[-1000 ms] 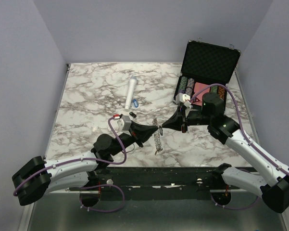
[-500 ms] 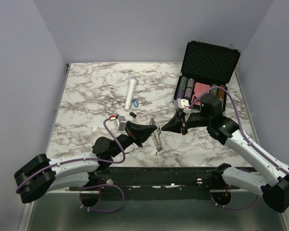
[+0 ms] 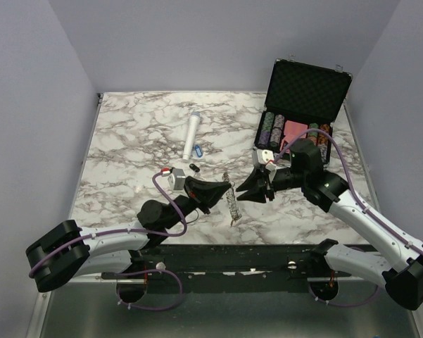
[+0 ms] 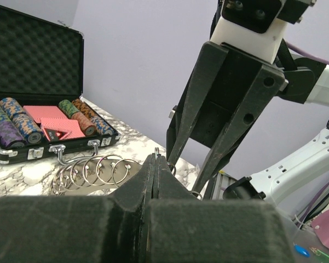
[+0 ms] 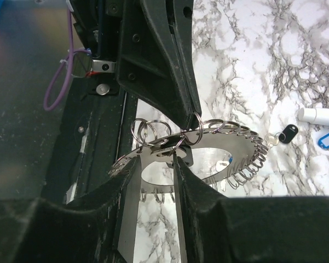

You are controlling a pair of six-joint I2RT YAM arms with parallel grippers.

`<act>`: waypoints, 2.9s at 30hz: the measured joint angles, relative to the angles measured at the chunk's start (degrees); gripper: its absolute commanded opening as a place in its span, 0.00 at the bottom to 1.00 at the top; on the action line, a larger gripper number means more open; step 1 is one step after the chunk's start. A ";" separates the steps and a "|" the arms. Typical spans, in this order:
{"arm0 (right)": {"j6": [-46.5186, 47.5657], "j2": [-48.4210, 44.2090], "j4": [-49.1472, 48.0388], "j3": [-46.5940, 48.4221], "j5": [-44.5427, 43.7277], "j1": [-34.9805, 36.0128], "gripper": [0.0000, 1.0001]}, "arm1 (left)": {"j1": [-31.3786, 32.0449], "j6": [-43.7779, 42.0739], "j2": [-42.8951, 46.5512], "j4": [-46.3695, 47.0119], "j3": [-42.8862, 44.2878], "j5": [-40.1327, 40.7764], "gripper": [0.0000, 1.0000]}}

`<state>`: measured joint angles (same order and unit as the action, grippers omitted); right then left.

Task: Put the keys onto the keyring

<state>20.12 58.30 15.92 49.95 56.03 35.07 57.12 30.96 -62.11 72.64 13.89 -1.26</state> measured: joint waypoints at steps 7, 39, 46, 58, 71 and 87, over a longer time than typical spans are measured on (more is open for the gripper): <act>-6.25 -0.46 -1.09 2.73 2.08 -1.97 0.41 | -0.17 -2.69 2.19 0.42 -2.56 -4.09 0.00; -18.23 1.60 -12.28 -4.76 7.45 -1.66 0.14 | -1.40 -4.63 0.26 0.98 -2.43 -14.40 0.00; -21.20 1.81 -15.67 -5.68 7.72 -1.60 0.20 | -1.40 -4.31 -0.20 1.03 -2.43 -14.43 0.00; -19.32 1.84 -14.03 -6.01 7.65 -1.36 0.22 | -1.40 -4.13 -0.13 1.03 -2.43 -14.38 0.00; -21.24 2.08 -15.85 -6.03 7.74 -1.36 0.09 | -1.51 -4.13 0.85 1.03 -2.43 -14.36 0.00; -12.66 2.89 -6.51 -1.64 6.93 -1.14 0.00 | -1.99 -3.85 4.09 -0.44 -2.45 -14.49 0.53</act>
<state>7.46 61.19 9.41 48.31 62.96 33.93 55.13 27.11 -58.02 72.20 11.44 -15.75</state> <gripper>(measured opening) 0.008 0.321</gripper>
